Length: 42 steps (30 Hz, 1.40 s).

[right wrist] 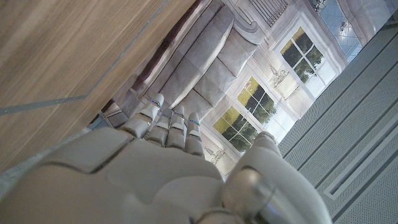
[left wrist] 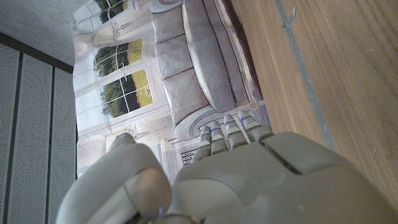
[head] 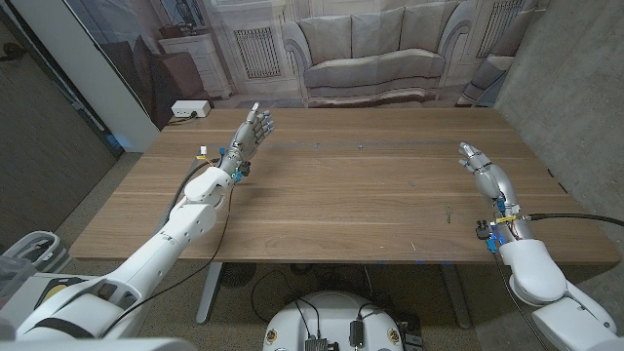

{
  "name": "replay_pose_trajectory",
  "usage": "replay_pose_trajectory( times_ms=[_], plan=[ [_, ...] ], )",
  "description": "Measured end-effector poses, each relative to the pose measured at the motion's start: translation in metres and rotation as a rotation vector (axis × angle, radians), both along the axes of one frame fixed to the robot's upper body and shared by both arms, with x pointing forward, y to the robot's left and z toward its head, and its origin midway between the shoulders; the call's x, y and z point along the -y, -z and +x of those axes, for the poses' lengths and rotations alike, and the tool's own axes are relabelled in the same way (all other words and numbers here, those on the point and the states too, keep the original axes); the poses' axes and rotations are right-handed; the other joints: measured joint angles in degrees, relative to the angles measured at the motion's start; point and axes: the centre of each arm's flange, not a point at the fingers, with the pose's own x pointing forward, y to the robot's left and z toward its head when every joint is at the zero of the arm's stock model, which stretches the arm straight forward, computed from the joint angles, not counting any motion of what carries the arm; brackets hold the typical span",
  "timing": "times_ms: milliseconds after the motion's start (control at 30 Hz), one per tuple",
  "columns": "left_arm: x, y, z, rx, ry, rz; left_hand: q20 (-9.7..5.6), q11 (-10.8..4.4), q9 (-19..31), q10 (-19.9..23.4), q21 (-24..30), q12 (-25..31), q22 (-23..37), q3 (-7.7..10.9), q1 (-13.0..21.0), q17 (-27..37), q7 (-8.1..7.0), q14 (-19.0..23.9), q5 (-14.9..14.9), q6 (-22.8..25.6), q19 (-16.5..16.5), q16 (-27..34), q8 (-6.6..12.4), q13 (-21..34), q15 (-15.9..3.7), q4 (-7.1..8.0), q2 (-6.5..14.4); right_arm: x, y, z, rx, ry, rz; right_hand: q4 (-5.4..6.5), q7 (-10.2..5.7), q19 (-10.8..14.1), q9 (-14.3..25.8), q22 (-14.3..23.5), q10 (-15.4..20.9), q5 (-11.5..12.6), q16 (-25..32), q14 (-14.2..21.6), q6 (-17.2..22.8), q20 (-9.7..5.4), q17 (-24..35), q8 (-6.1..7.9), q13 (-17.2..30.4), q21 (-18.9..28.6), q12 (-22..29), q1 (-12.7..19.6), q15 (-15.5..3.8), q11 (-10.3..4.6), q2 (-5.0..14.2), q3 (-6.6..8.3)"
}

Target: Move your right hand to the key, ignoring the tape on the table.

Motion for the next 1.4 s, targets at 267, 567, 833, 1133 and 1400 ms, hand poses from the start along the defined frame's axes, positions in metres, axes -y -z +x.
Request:
replay_pose_trajectory(
  times_ms=[267, 567, 833, 1133, 1400],
  plan=[
    [-0.003, 0.002, -0.003, -0.014, -0.001, 0.009, 0.22, -0.1, 0.0, -0.54, 0.0, -0.37, 0.0, 0.0, 0.31, 0.0, 0.22, -0.21, -0.23, -0.22, -0.22, -0.42, -0.45, 0.0, 0.21, 0.0, 0.31, 0.0, 0.001, 0.0, 0.007, 0.038, -0.025, -0.25, -0.58, 0.83, 0.0, 0.0, 0.31, 0.0, 0.37, 0.73, 0.58, 0.0, 0.0, 0.0, 0.0, 0.29, 0.0, 0.45, -0.12, -0.31, -0.45, -0.25],
    [-0.005, 0.0, -0.006, -0.014, -0.002, 0.02, 0.22, -0.1, 0.0, -0.54, 0.0, -0.37, -0.01, 0.0, 0.46, 0.0, 0.2, -0.21, -0.22, -0.24, -0.22, -0.42, -0.45, 0.0, 0.21, 0.0, 0.46, 0.0, 0.003, 0.0, 0.012, 0.085, -0.058, -0.25, -1.02, 0.82, 0.3, 0.01, 0.93, 0.0, 0.37, 1.55, 1.02, 0.0, 0.0, 0.43, 0.0, 0.29, 0.23, 0.22, -0.31, -0.3, -0.68, -0.25],
    [-0.006, -0.001, -0.007, -0.019, -0.002, 0.029, 0.21, -0.1, 0.0, -0.53, 0.0, -0.37, -0.01, 0.0, 0.46, 0.0, 0.1, -0.21, -0.43, -0.33, -0.22, -0.42, -0.45, 0.0, 0.21, 0.0, 0.46, -0.003, 0.005, -0.001, 0.018, 0.108, -0.074, -0.4, -0.71, 0.82, 0.3, 0.01, 1.14, 0.31, 0.37, 1.84, 1.34, 0.0, 0.0, 0.43, 0.0, 0.29, 0.23, 0.22, -0.6, -0.5, -0.67, -0.41],
    [-0.005, -0.002, -0.008, -0.022, 0.001, 0.035, 0.21, -0.31, 0.0, -0.74, 0.0, -0.36, -0.01, -0.18, 0.77, 0.0, 0.1, -0.21, -0.64, -0.33, -0.22, -0.42, -0.44, 0.0, 0.21, -0.18, 0.77, -0.008, 0.007, -0.004, 0.019, 0.146, -0.116, -0.47, -1.01, 1.43, 0.29, 0.01, 1.35, 0.44, 0.37, 2.06, 1.64, 0.0, 0.0, 0.42, 0.0, 0.28, 0.23, -0.01, -0.82, -0.71, -0.9, -0.47],
    [-0.004, -0.001, -0.008, -0.023, 0.004, 0.038, 0.21, -0.31, 0.0, -0.74, 0.0, -0.33, -0.01, -0.18, 0.76, 0.0, 0.1, -0.21, -0.64, -0.32, -0.22, -0.42, -0.44, 0.0, 0.21, -0.18, 0.76, -0.01, 0.006, -0.007, 0.022, 0.18, -0.154, -0.47, -1.01, 1.42, 0.29, 0.01, 1.64, 0.44, 0.37, 2.26, 1.64, 0.0, 0.0, 0.42, 0.0, 0.29, 0.22, -0.17, -1.02, -1.01, -1.06, -0.47]
  ],
)
